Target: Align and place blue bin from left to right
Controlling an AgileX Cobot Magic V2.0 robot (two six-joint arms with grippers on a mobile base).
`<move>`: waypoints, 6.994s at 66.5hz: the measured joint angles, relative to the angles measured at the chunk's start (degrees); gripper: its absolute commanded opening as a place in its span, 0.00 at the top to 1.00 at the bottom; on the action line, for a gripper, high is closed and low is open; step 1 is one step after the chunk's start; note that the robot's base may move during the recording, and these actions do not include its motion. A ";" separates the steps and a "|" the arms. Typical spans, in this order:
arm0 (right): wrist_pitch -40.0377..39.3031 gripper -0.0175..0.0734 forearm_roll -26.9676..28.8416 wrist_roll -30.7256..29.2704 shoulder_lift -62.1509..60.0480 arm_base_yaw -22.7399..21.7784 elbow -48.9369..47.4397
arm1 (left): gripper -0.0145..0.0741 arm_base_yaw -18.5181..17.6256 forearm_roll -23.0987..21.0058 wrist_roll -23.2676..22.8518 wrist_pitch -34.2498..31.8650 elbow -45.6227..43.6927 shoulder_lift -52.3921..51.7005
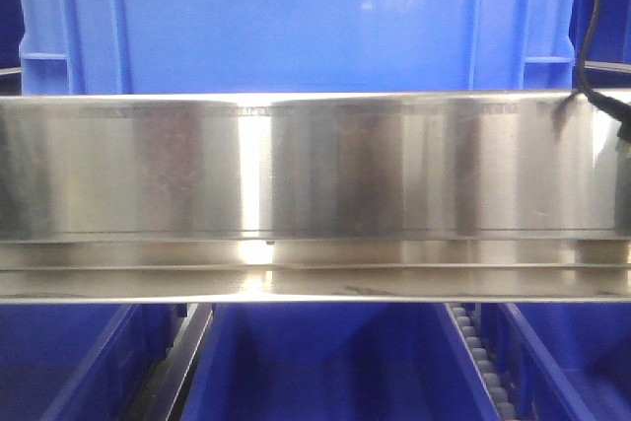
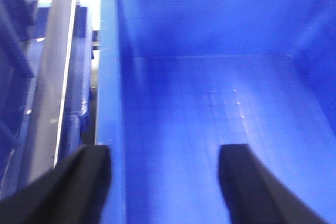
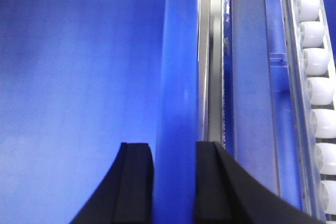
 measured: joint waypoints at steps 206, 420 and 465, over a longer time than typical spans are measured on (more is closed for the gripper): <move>-0.29 0.99 0.13 0.09 0.00 -0.13 0.00 | 0.96 0.12 4.41 -2.56 -0.68 11.92 -0.32; 5.07 0.99 -32.78 32.07 -31.69 29.76 23.96 | 0.96 -22.39 26.41 -23.69 4.94 31.29 -29.69; 5.07 0.99 -32.78 32.11 -31.69 29.76 23.96 | 0.96 -22.39 26.51 -23.56 4.94 31.29 -29.69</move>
